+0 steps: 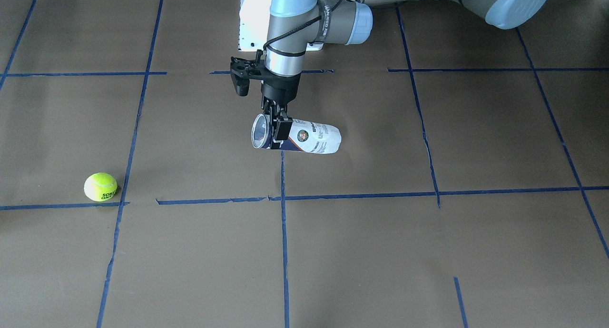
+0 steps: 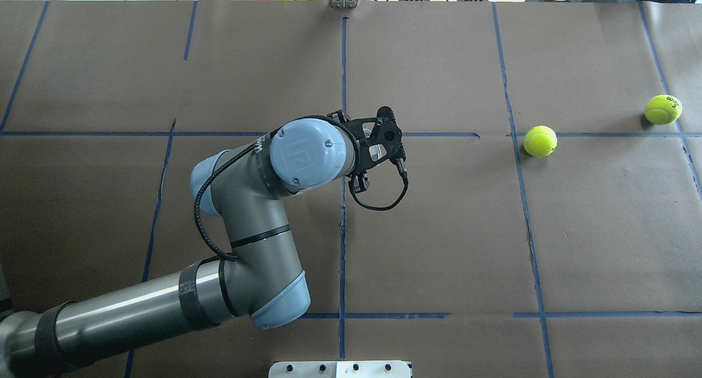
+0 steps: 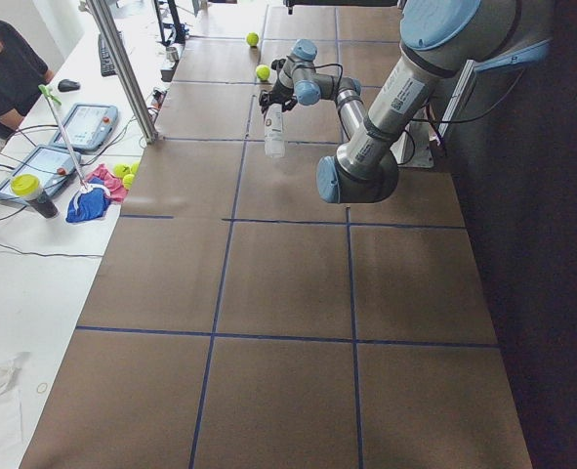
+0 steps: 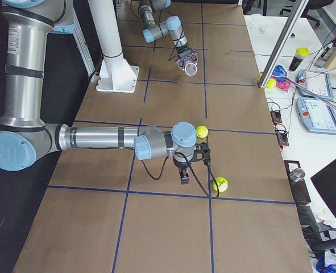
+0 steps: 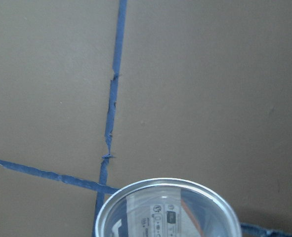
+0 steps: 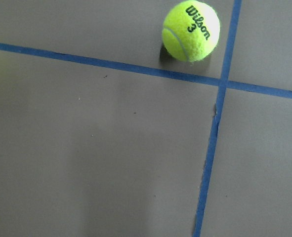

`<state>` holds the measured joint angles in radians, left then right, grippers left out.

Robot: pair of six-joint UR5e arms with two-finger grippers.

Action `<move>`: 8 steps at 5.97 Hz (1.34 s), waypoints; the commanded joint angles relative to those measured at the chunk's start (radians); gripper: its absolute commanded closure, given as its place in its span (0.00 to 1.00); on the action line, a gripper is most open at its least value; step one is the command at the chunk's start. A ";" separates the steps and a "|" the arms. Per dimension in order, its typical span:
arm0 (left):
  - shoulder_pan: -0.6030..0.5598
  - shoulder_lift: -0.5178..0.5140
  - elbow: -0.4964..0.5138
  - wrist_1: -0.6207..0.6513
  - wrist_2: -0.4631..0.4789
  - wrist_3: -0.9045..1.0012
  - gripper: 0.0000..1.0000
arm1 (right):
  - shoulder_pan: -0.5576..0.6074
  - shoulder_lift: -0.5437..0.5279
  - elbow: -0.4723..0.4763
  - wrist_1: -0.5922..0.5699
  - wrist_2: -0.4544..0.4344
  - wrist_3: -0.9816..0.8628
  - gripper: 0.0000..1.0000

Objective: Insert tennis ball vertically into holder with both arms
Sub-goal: 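Rotate the held can upright with the left gripper, opening facing up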

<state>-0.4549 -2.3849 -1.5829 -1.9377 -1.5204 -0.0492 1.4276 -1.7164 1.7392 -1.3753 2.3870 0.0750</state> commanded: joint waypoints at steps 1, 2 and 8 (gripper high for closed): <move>-0.013 0.062 -0.023 -0.447 0.084 -0.282 0.29 | -0.021 0.018 0.003 0.009 0.009 0.000 0.00; -0.004 0.094 -0.008 -0.650 0.188 -0.314 0.29 | -0.025 0.046 0.008 0.009 0.009 0.002 0.00; 0.061 0.134 0.258 -1.138 0.384 -0.321 0.28 | -0.245 0.250 0.011 0.176 -0.152 0.537 0.00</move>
<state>-0.3953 -2.2617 -1.3328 -3.0611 -1.1416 -0.3740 1.2558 -1.4744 1.7525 -1.2913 2.3261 0.4709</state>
